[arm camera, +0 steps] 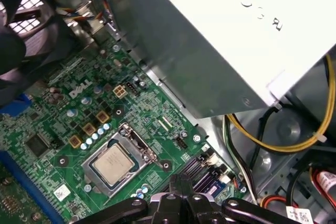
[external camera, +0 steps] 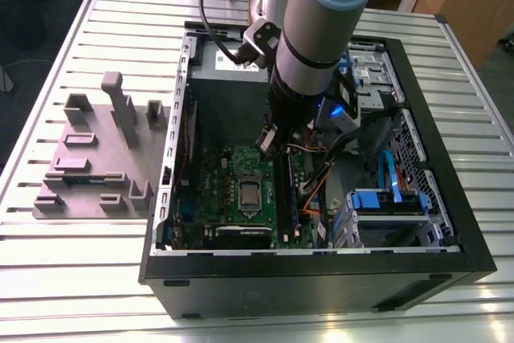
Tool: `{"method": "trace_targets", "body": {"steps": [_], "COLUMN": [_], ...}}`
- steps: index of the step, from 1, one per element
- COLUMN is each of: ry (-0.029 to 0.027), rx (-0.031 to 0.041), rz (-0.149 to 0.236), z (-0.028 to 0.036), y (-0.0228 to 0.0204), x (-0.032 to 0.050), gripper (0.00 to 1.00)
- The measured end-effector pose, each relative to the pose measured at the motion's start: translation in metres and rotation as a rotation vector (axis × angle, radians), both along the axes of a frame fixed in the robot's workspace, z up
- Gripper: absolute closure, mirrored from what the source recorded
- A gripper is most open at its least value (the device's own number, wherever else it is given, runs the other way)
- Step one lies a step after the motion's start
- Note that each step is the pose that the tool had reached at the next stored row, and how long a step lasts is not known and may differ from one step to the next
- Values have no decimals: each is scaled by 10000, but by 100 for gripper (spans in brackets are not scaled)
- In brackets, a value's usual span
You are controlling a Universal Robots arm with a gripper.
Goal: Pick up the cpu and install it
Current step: 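Install the first cpu locking lever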
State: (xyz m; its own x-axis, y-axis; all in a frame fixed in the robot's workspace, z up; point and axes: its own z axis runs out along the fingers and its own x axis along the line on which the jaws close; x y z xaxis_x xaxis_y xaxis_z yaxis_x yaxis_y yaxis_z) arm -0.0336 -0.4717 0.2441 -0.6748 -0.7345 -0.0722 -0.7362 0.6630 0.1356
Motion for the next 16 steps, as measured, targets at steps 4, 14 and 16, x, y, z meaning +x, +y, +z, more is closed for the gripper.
{"method": "trace_targets", "body": {"steps": [4, 14, 16], "ry": [-8, -34, -34], "rx": [0, 22, 22], "rz": [160, 247, 262], "z": [-11, -18, -19], "y": [26, -12, -39], "x": [-3, -54, -54], "gripper": [90, 90, 90]}}
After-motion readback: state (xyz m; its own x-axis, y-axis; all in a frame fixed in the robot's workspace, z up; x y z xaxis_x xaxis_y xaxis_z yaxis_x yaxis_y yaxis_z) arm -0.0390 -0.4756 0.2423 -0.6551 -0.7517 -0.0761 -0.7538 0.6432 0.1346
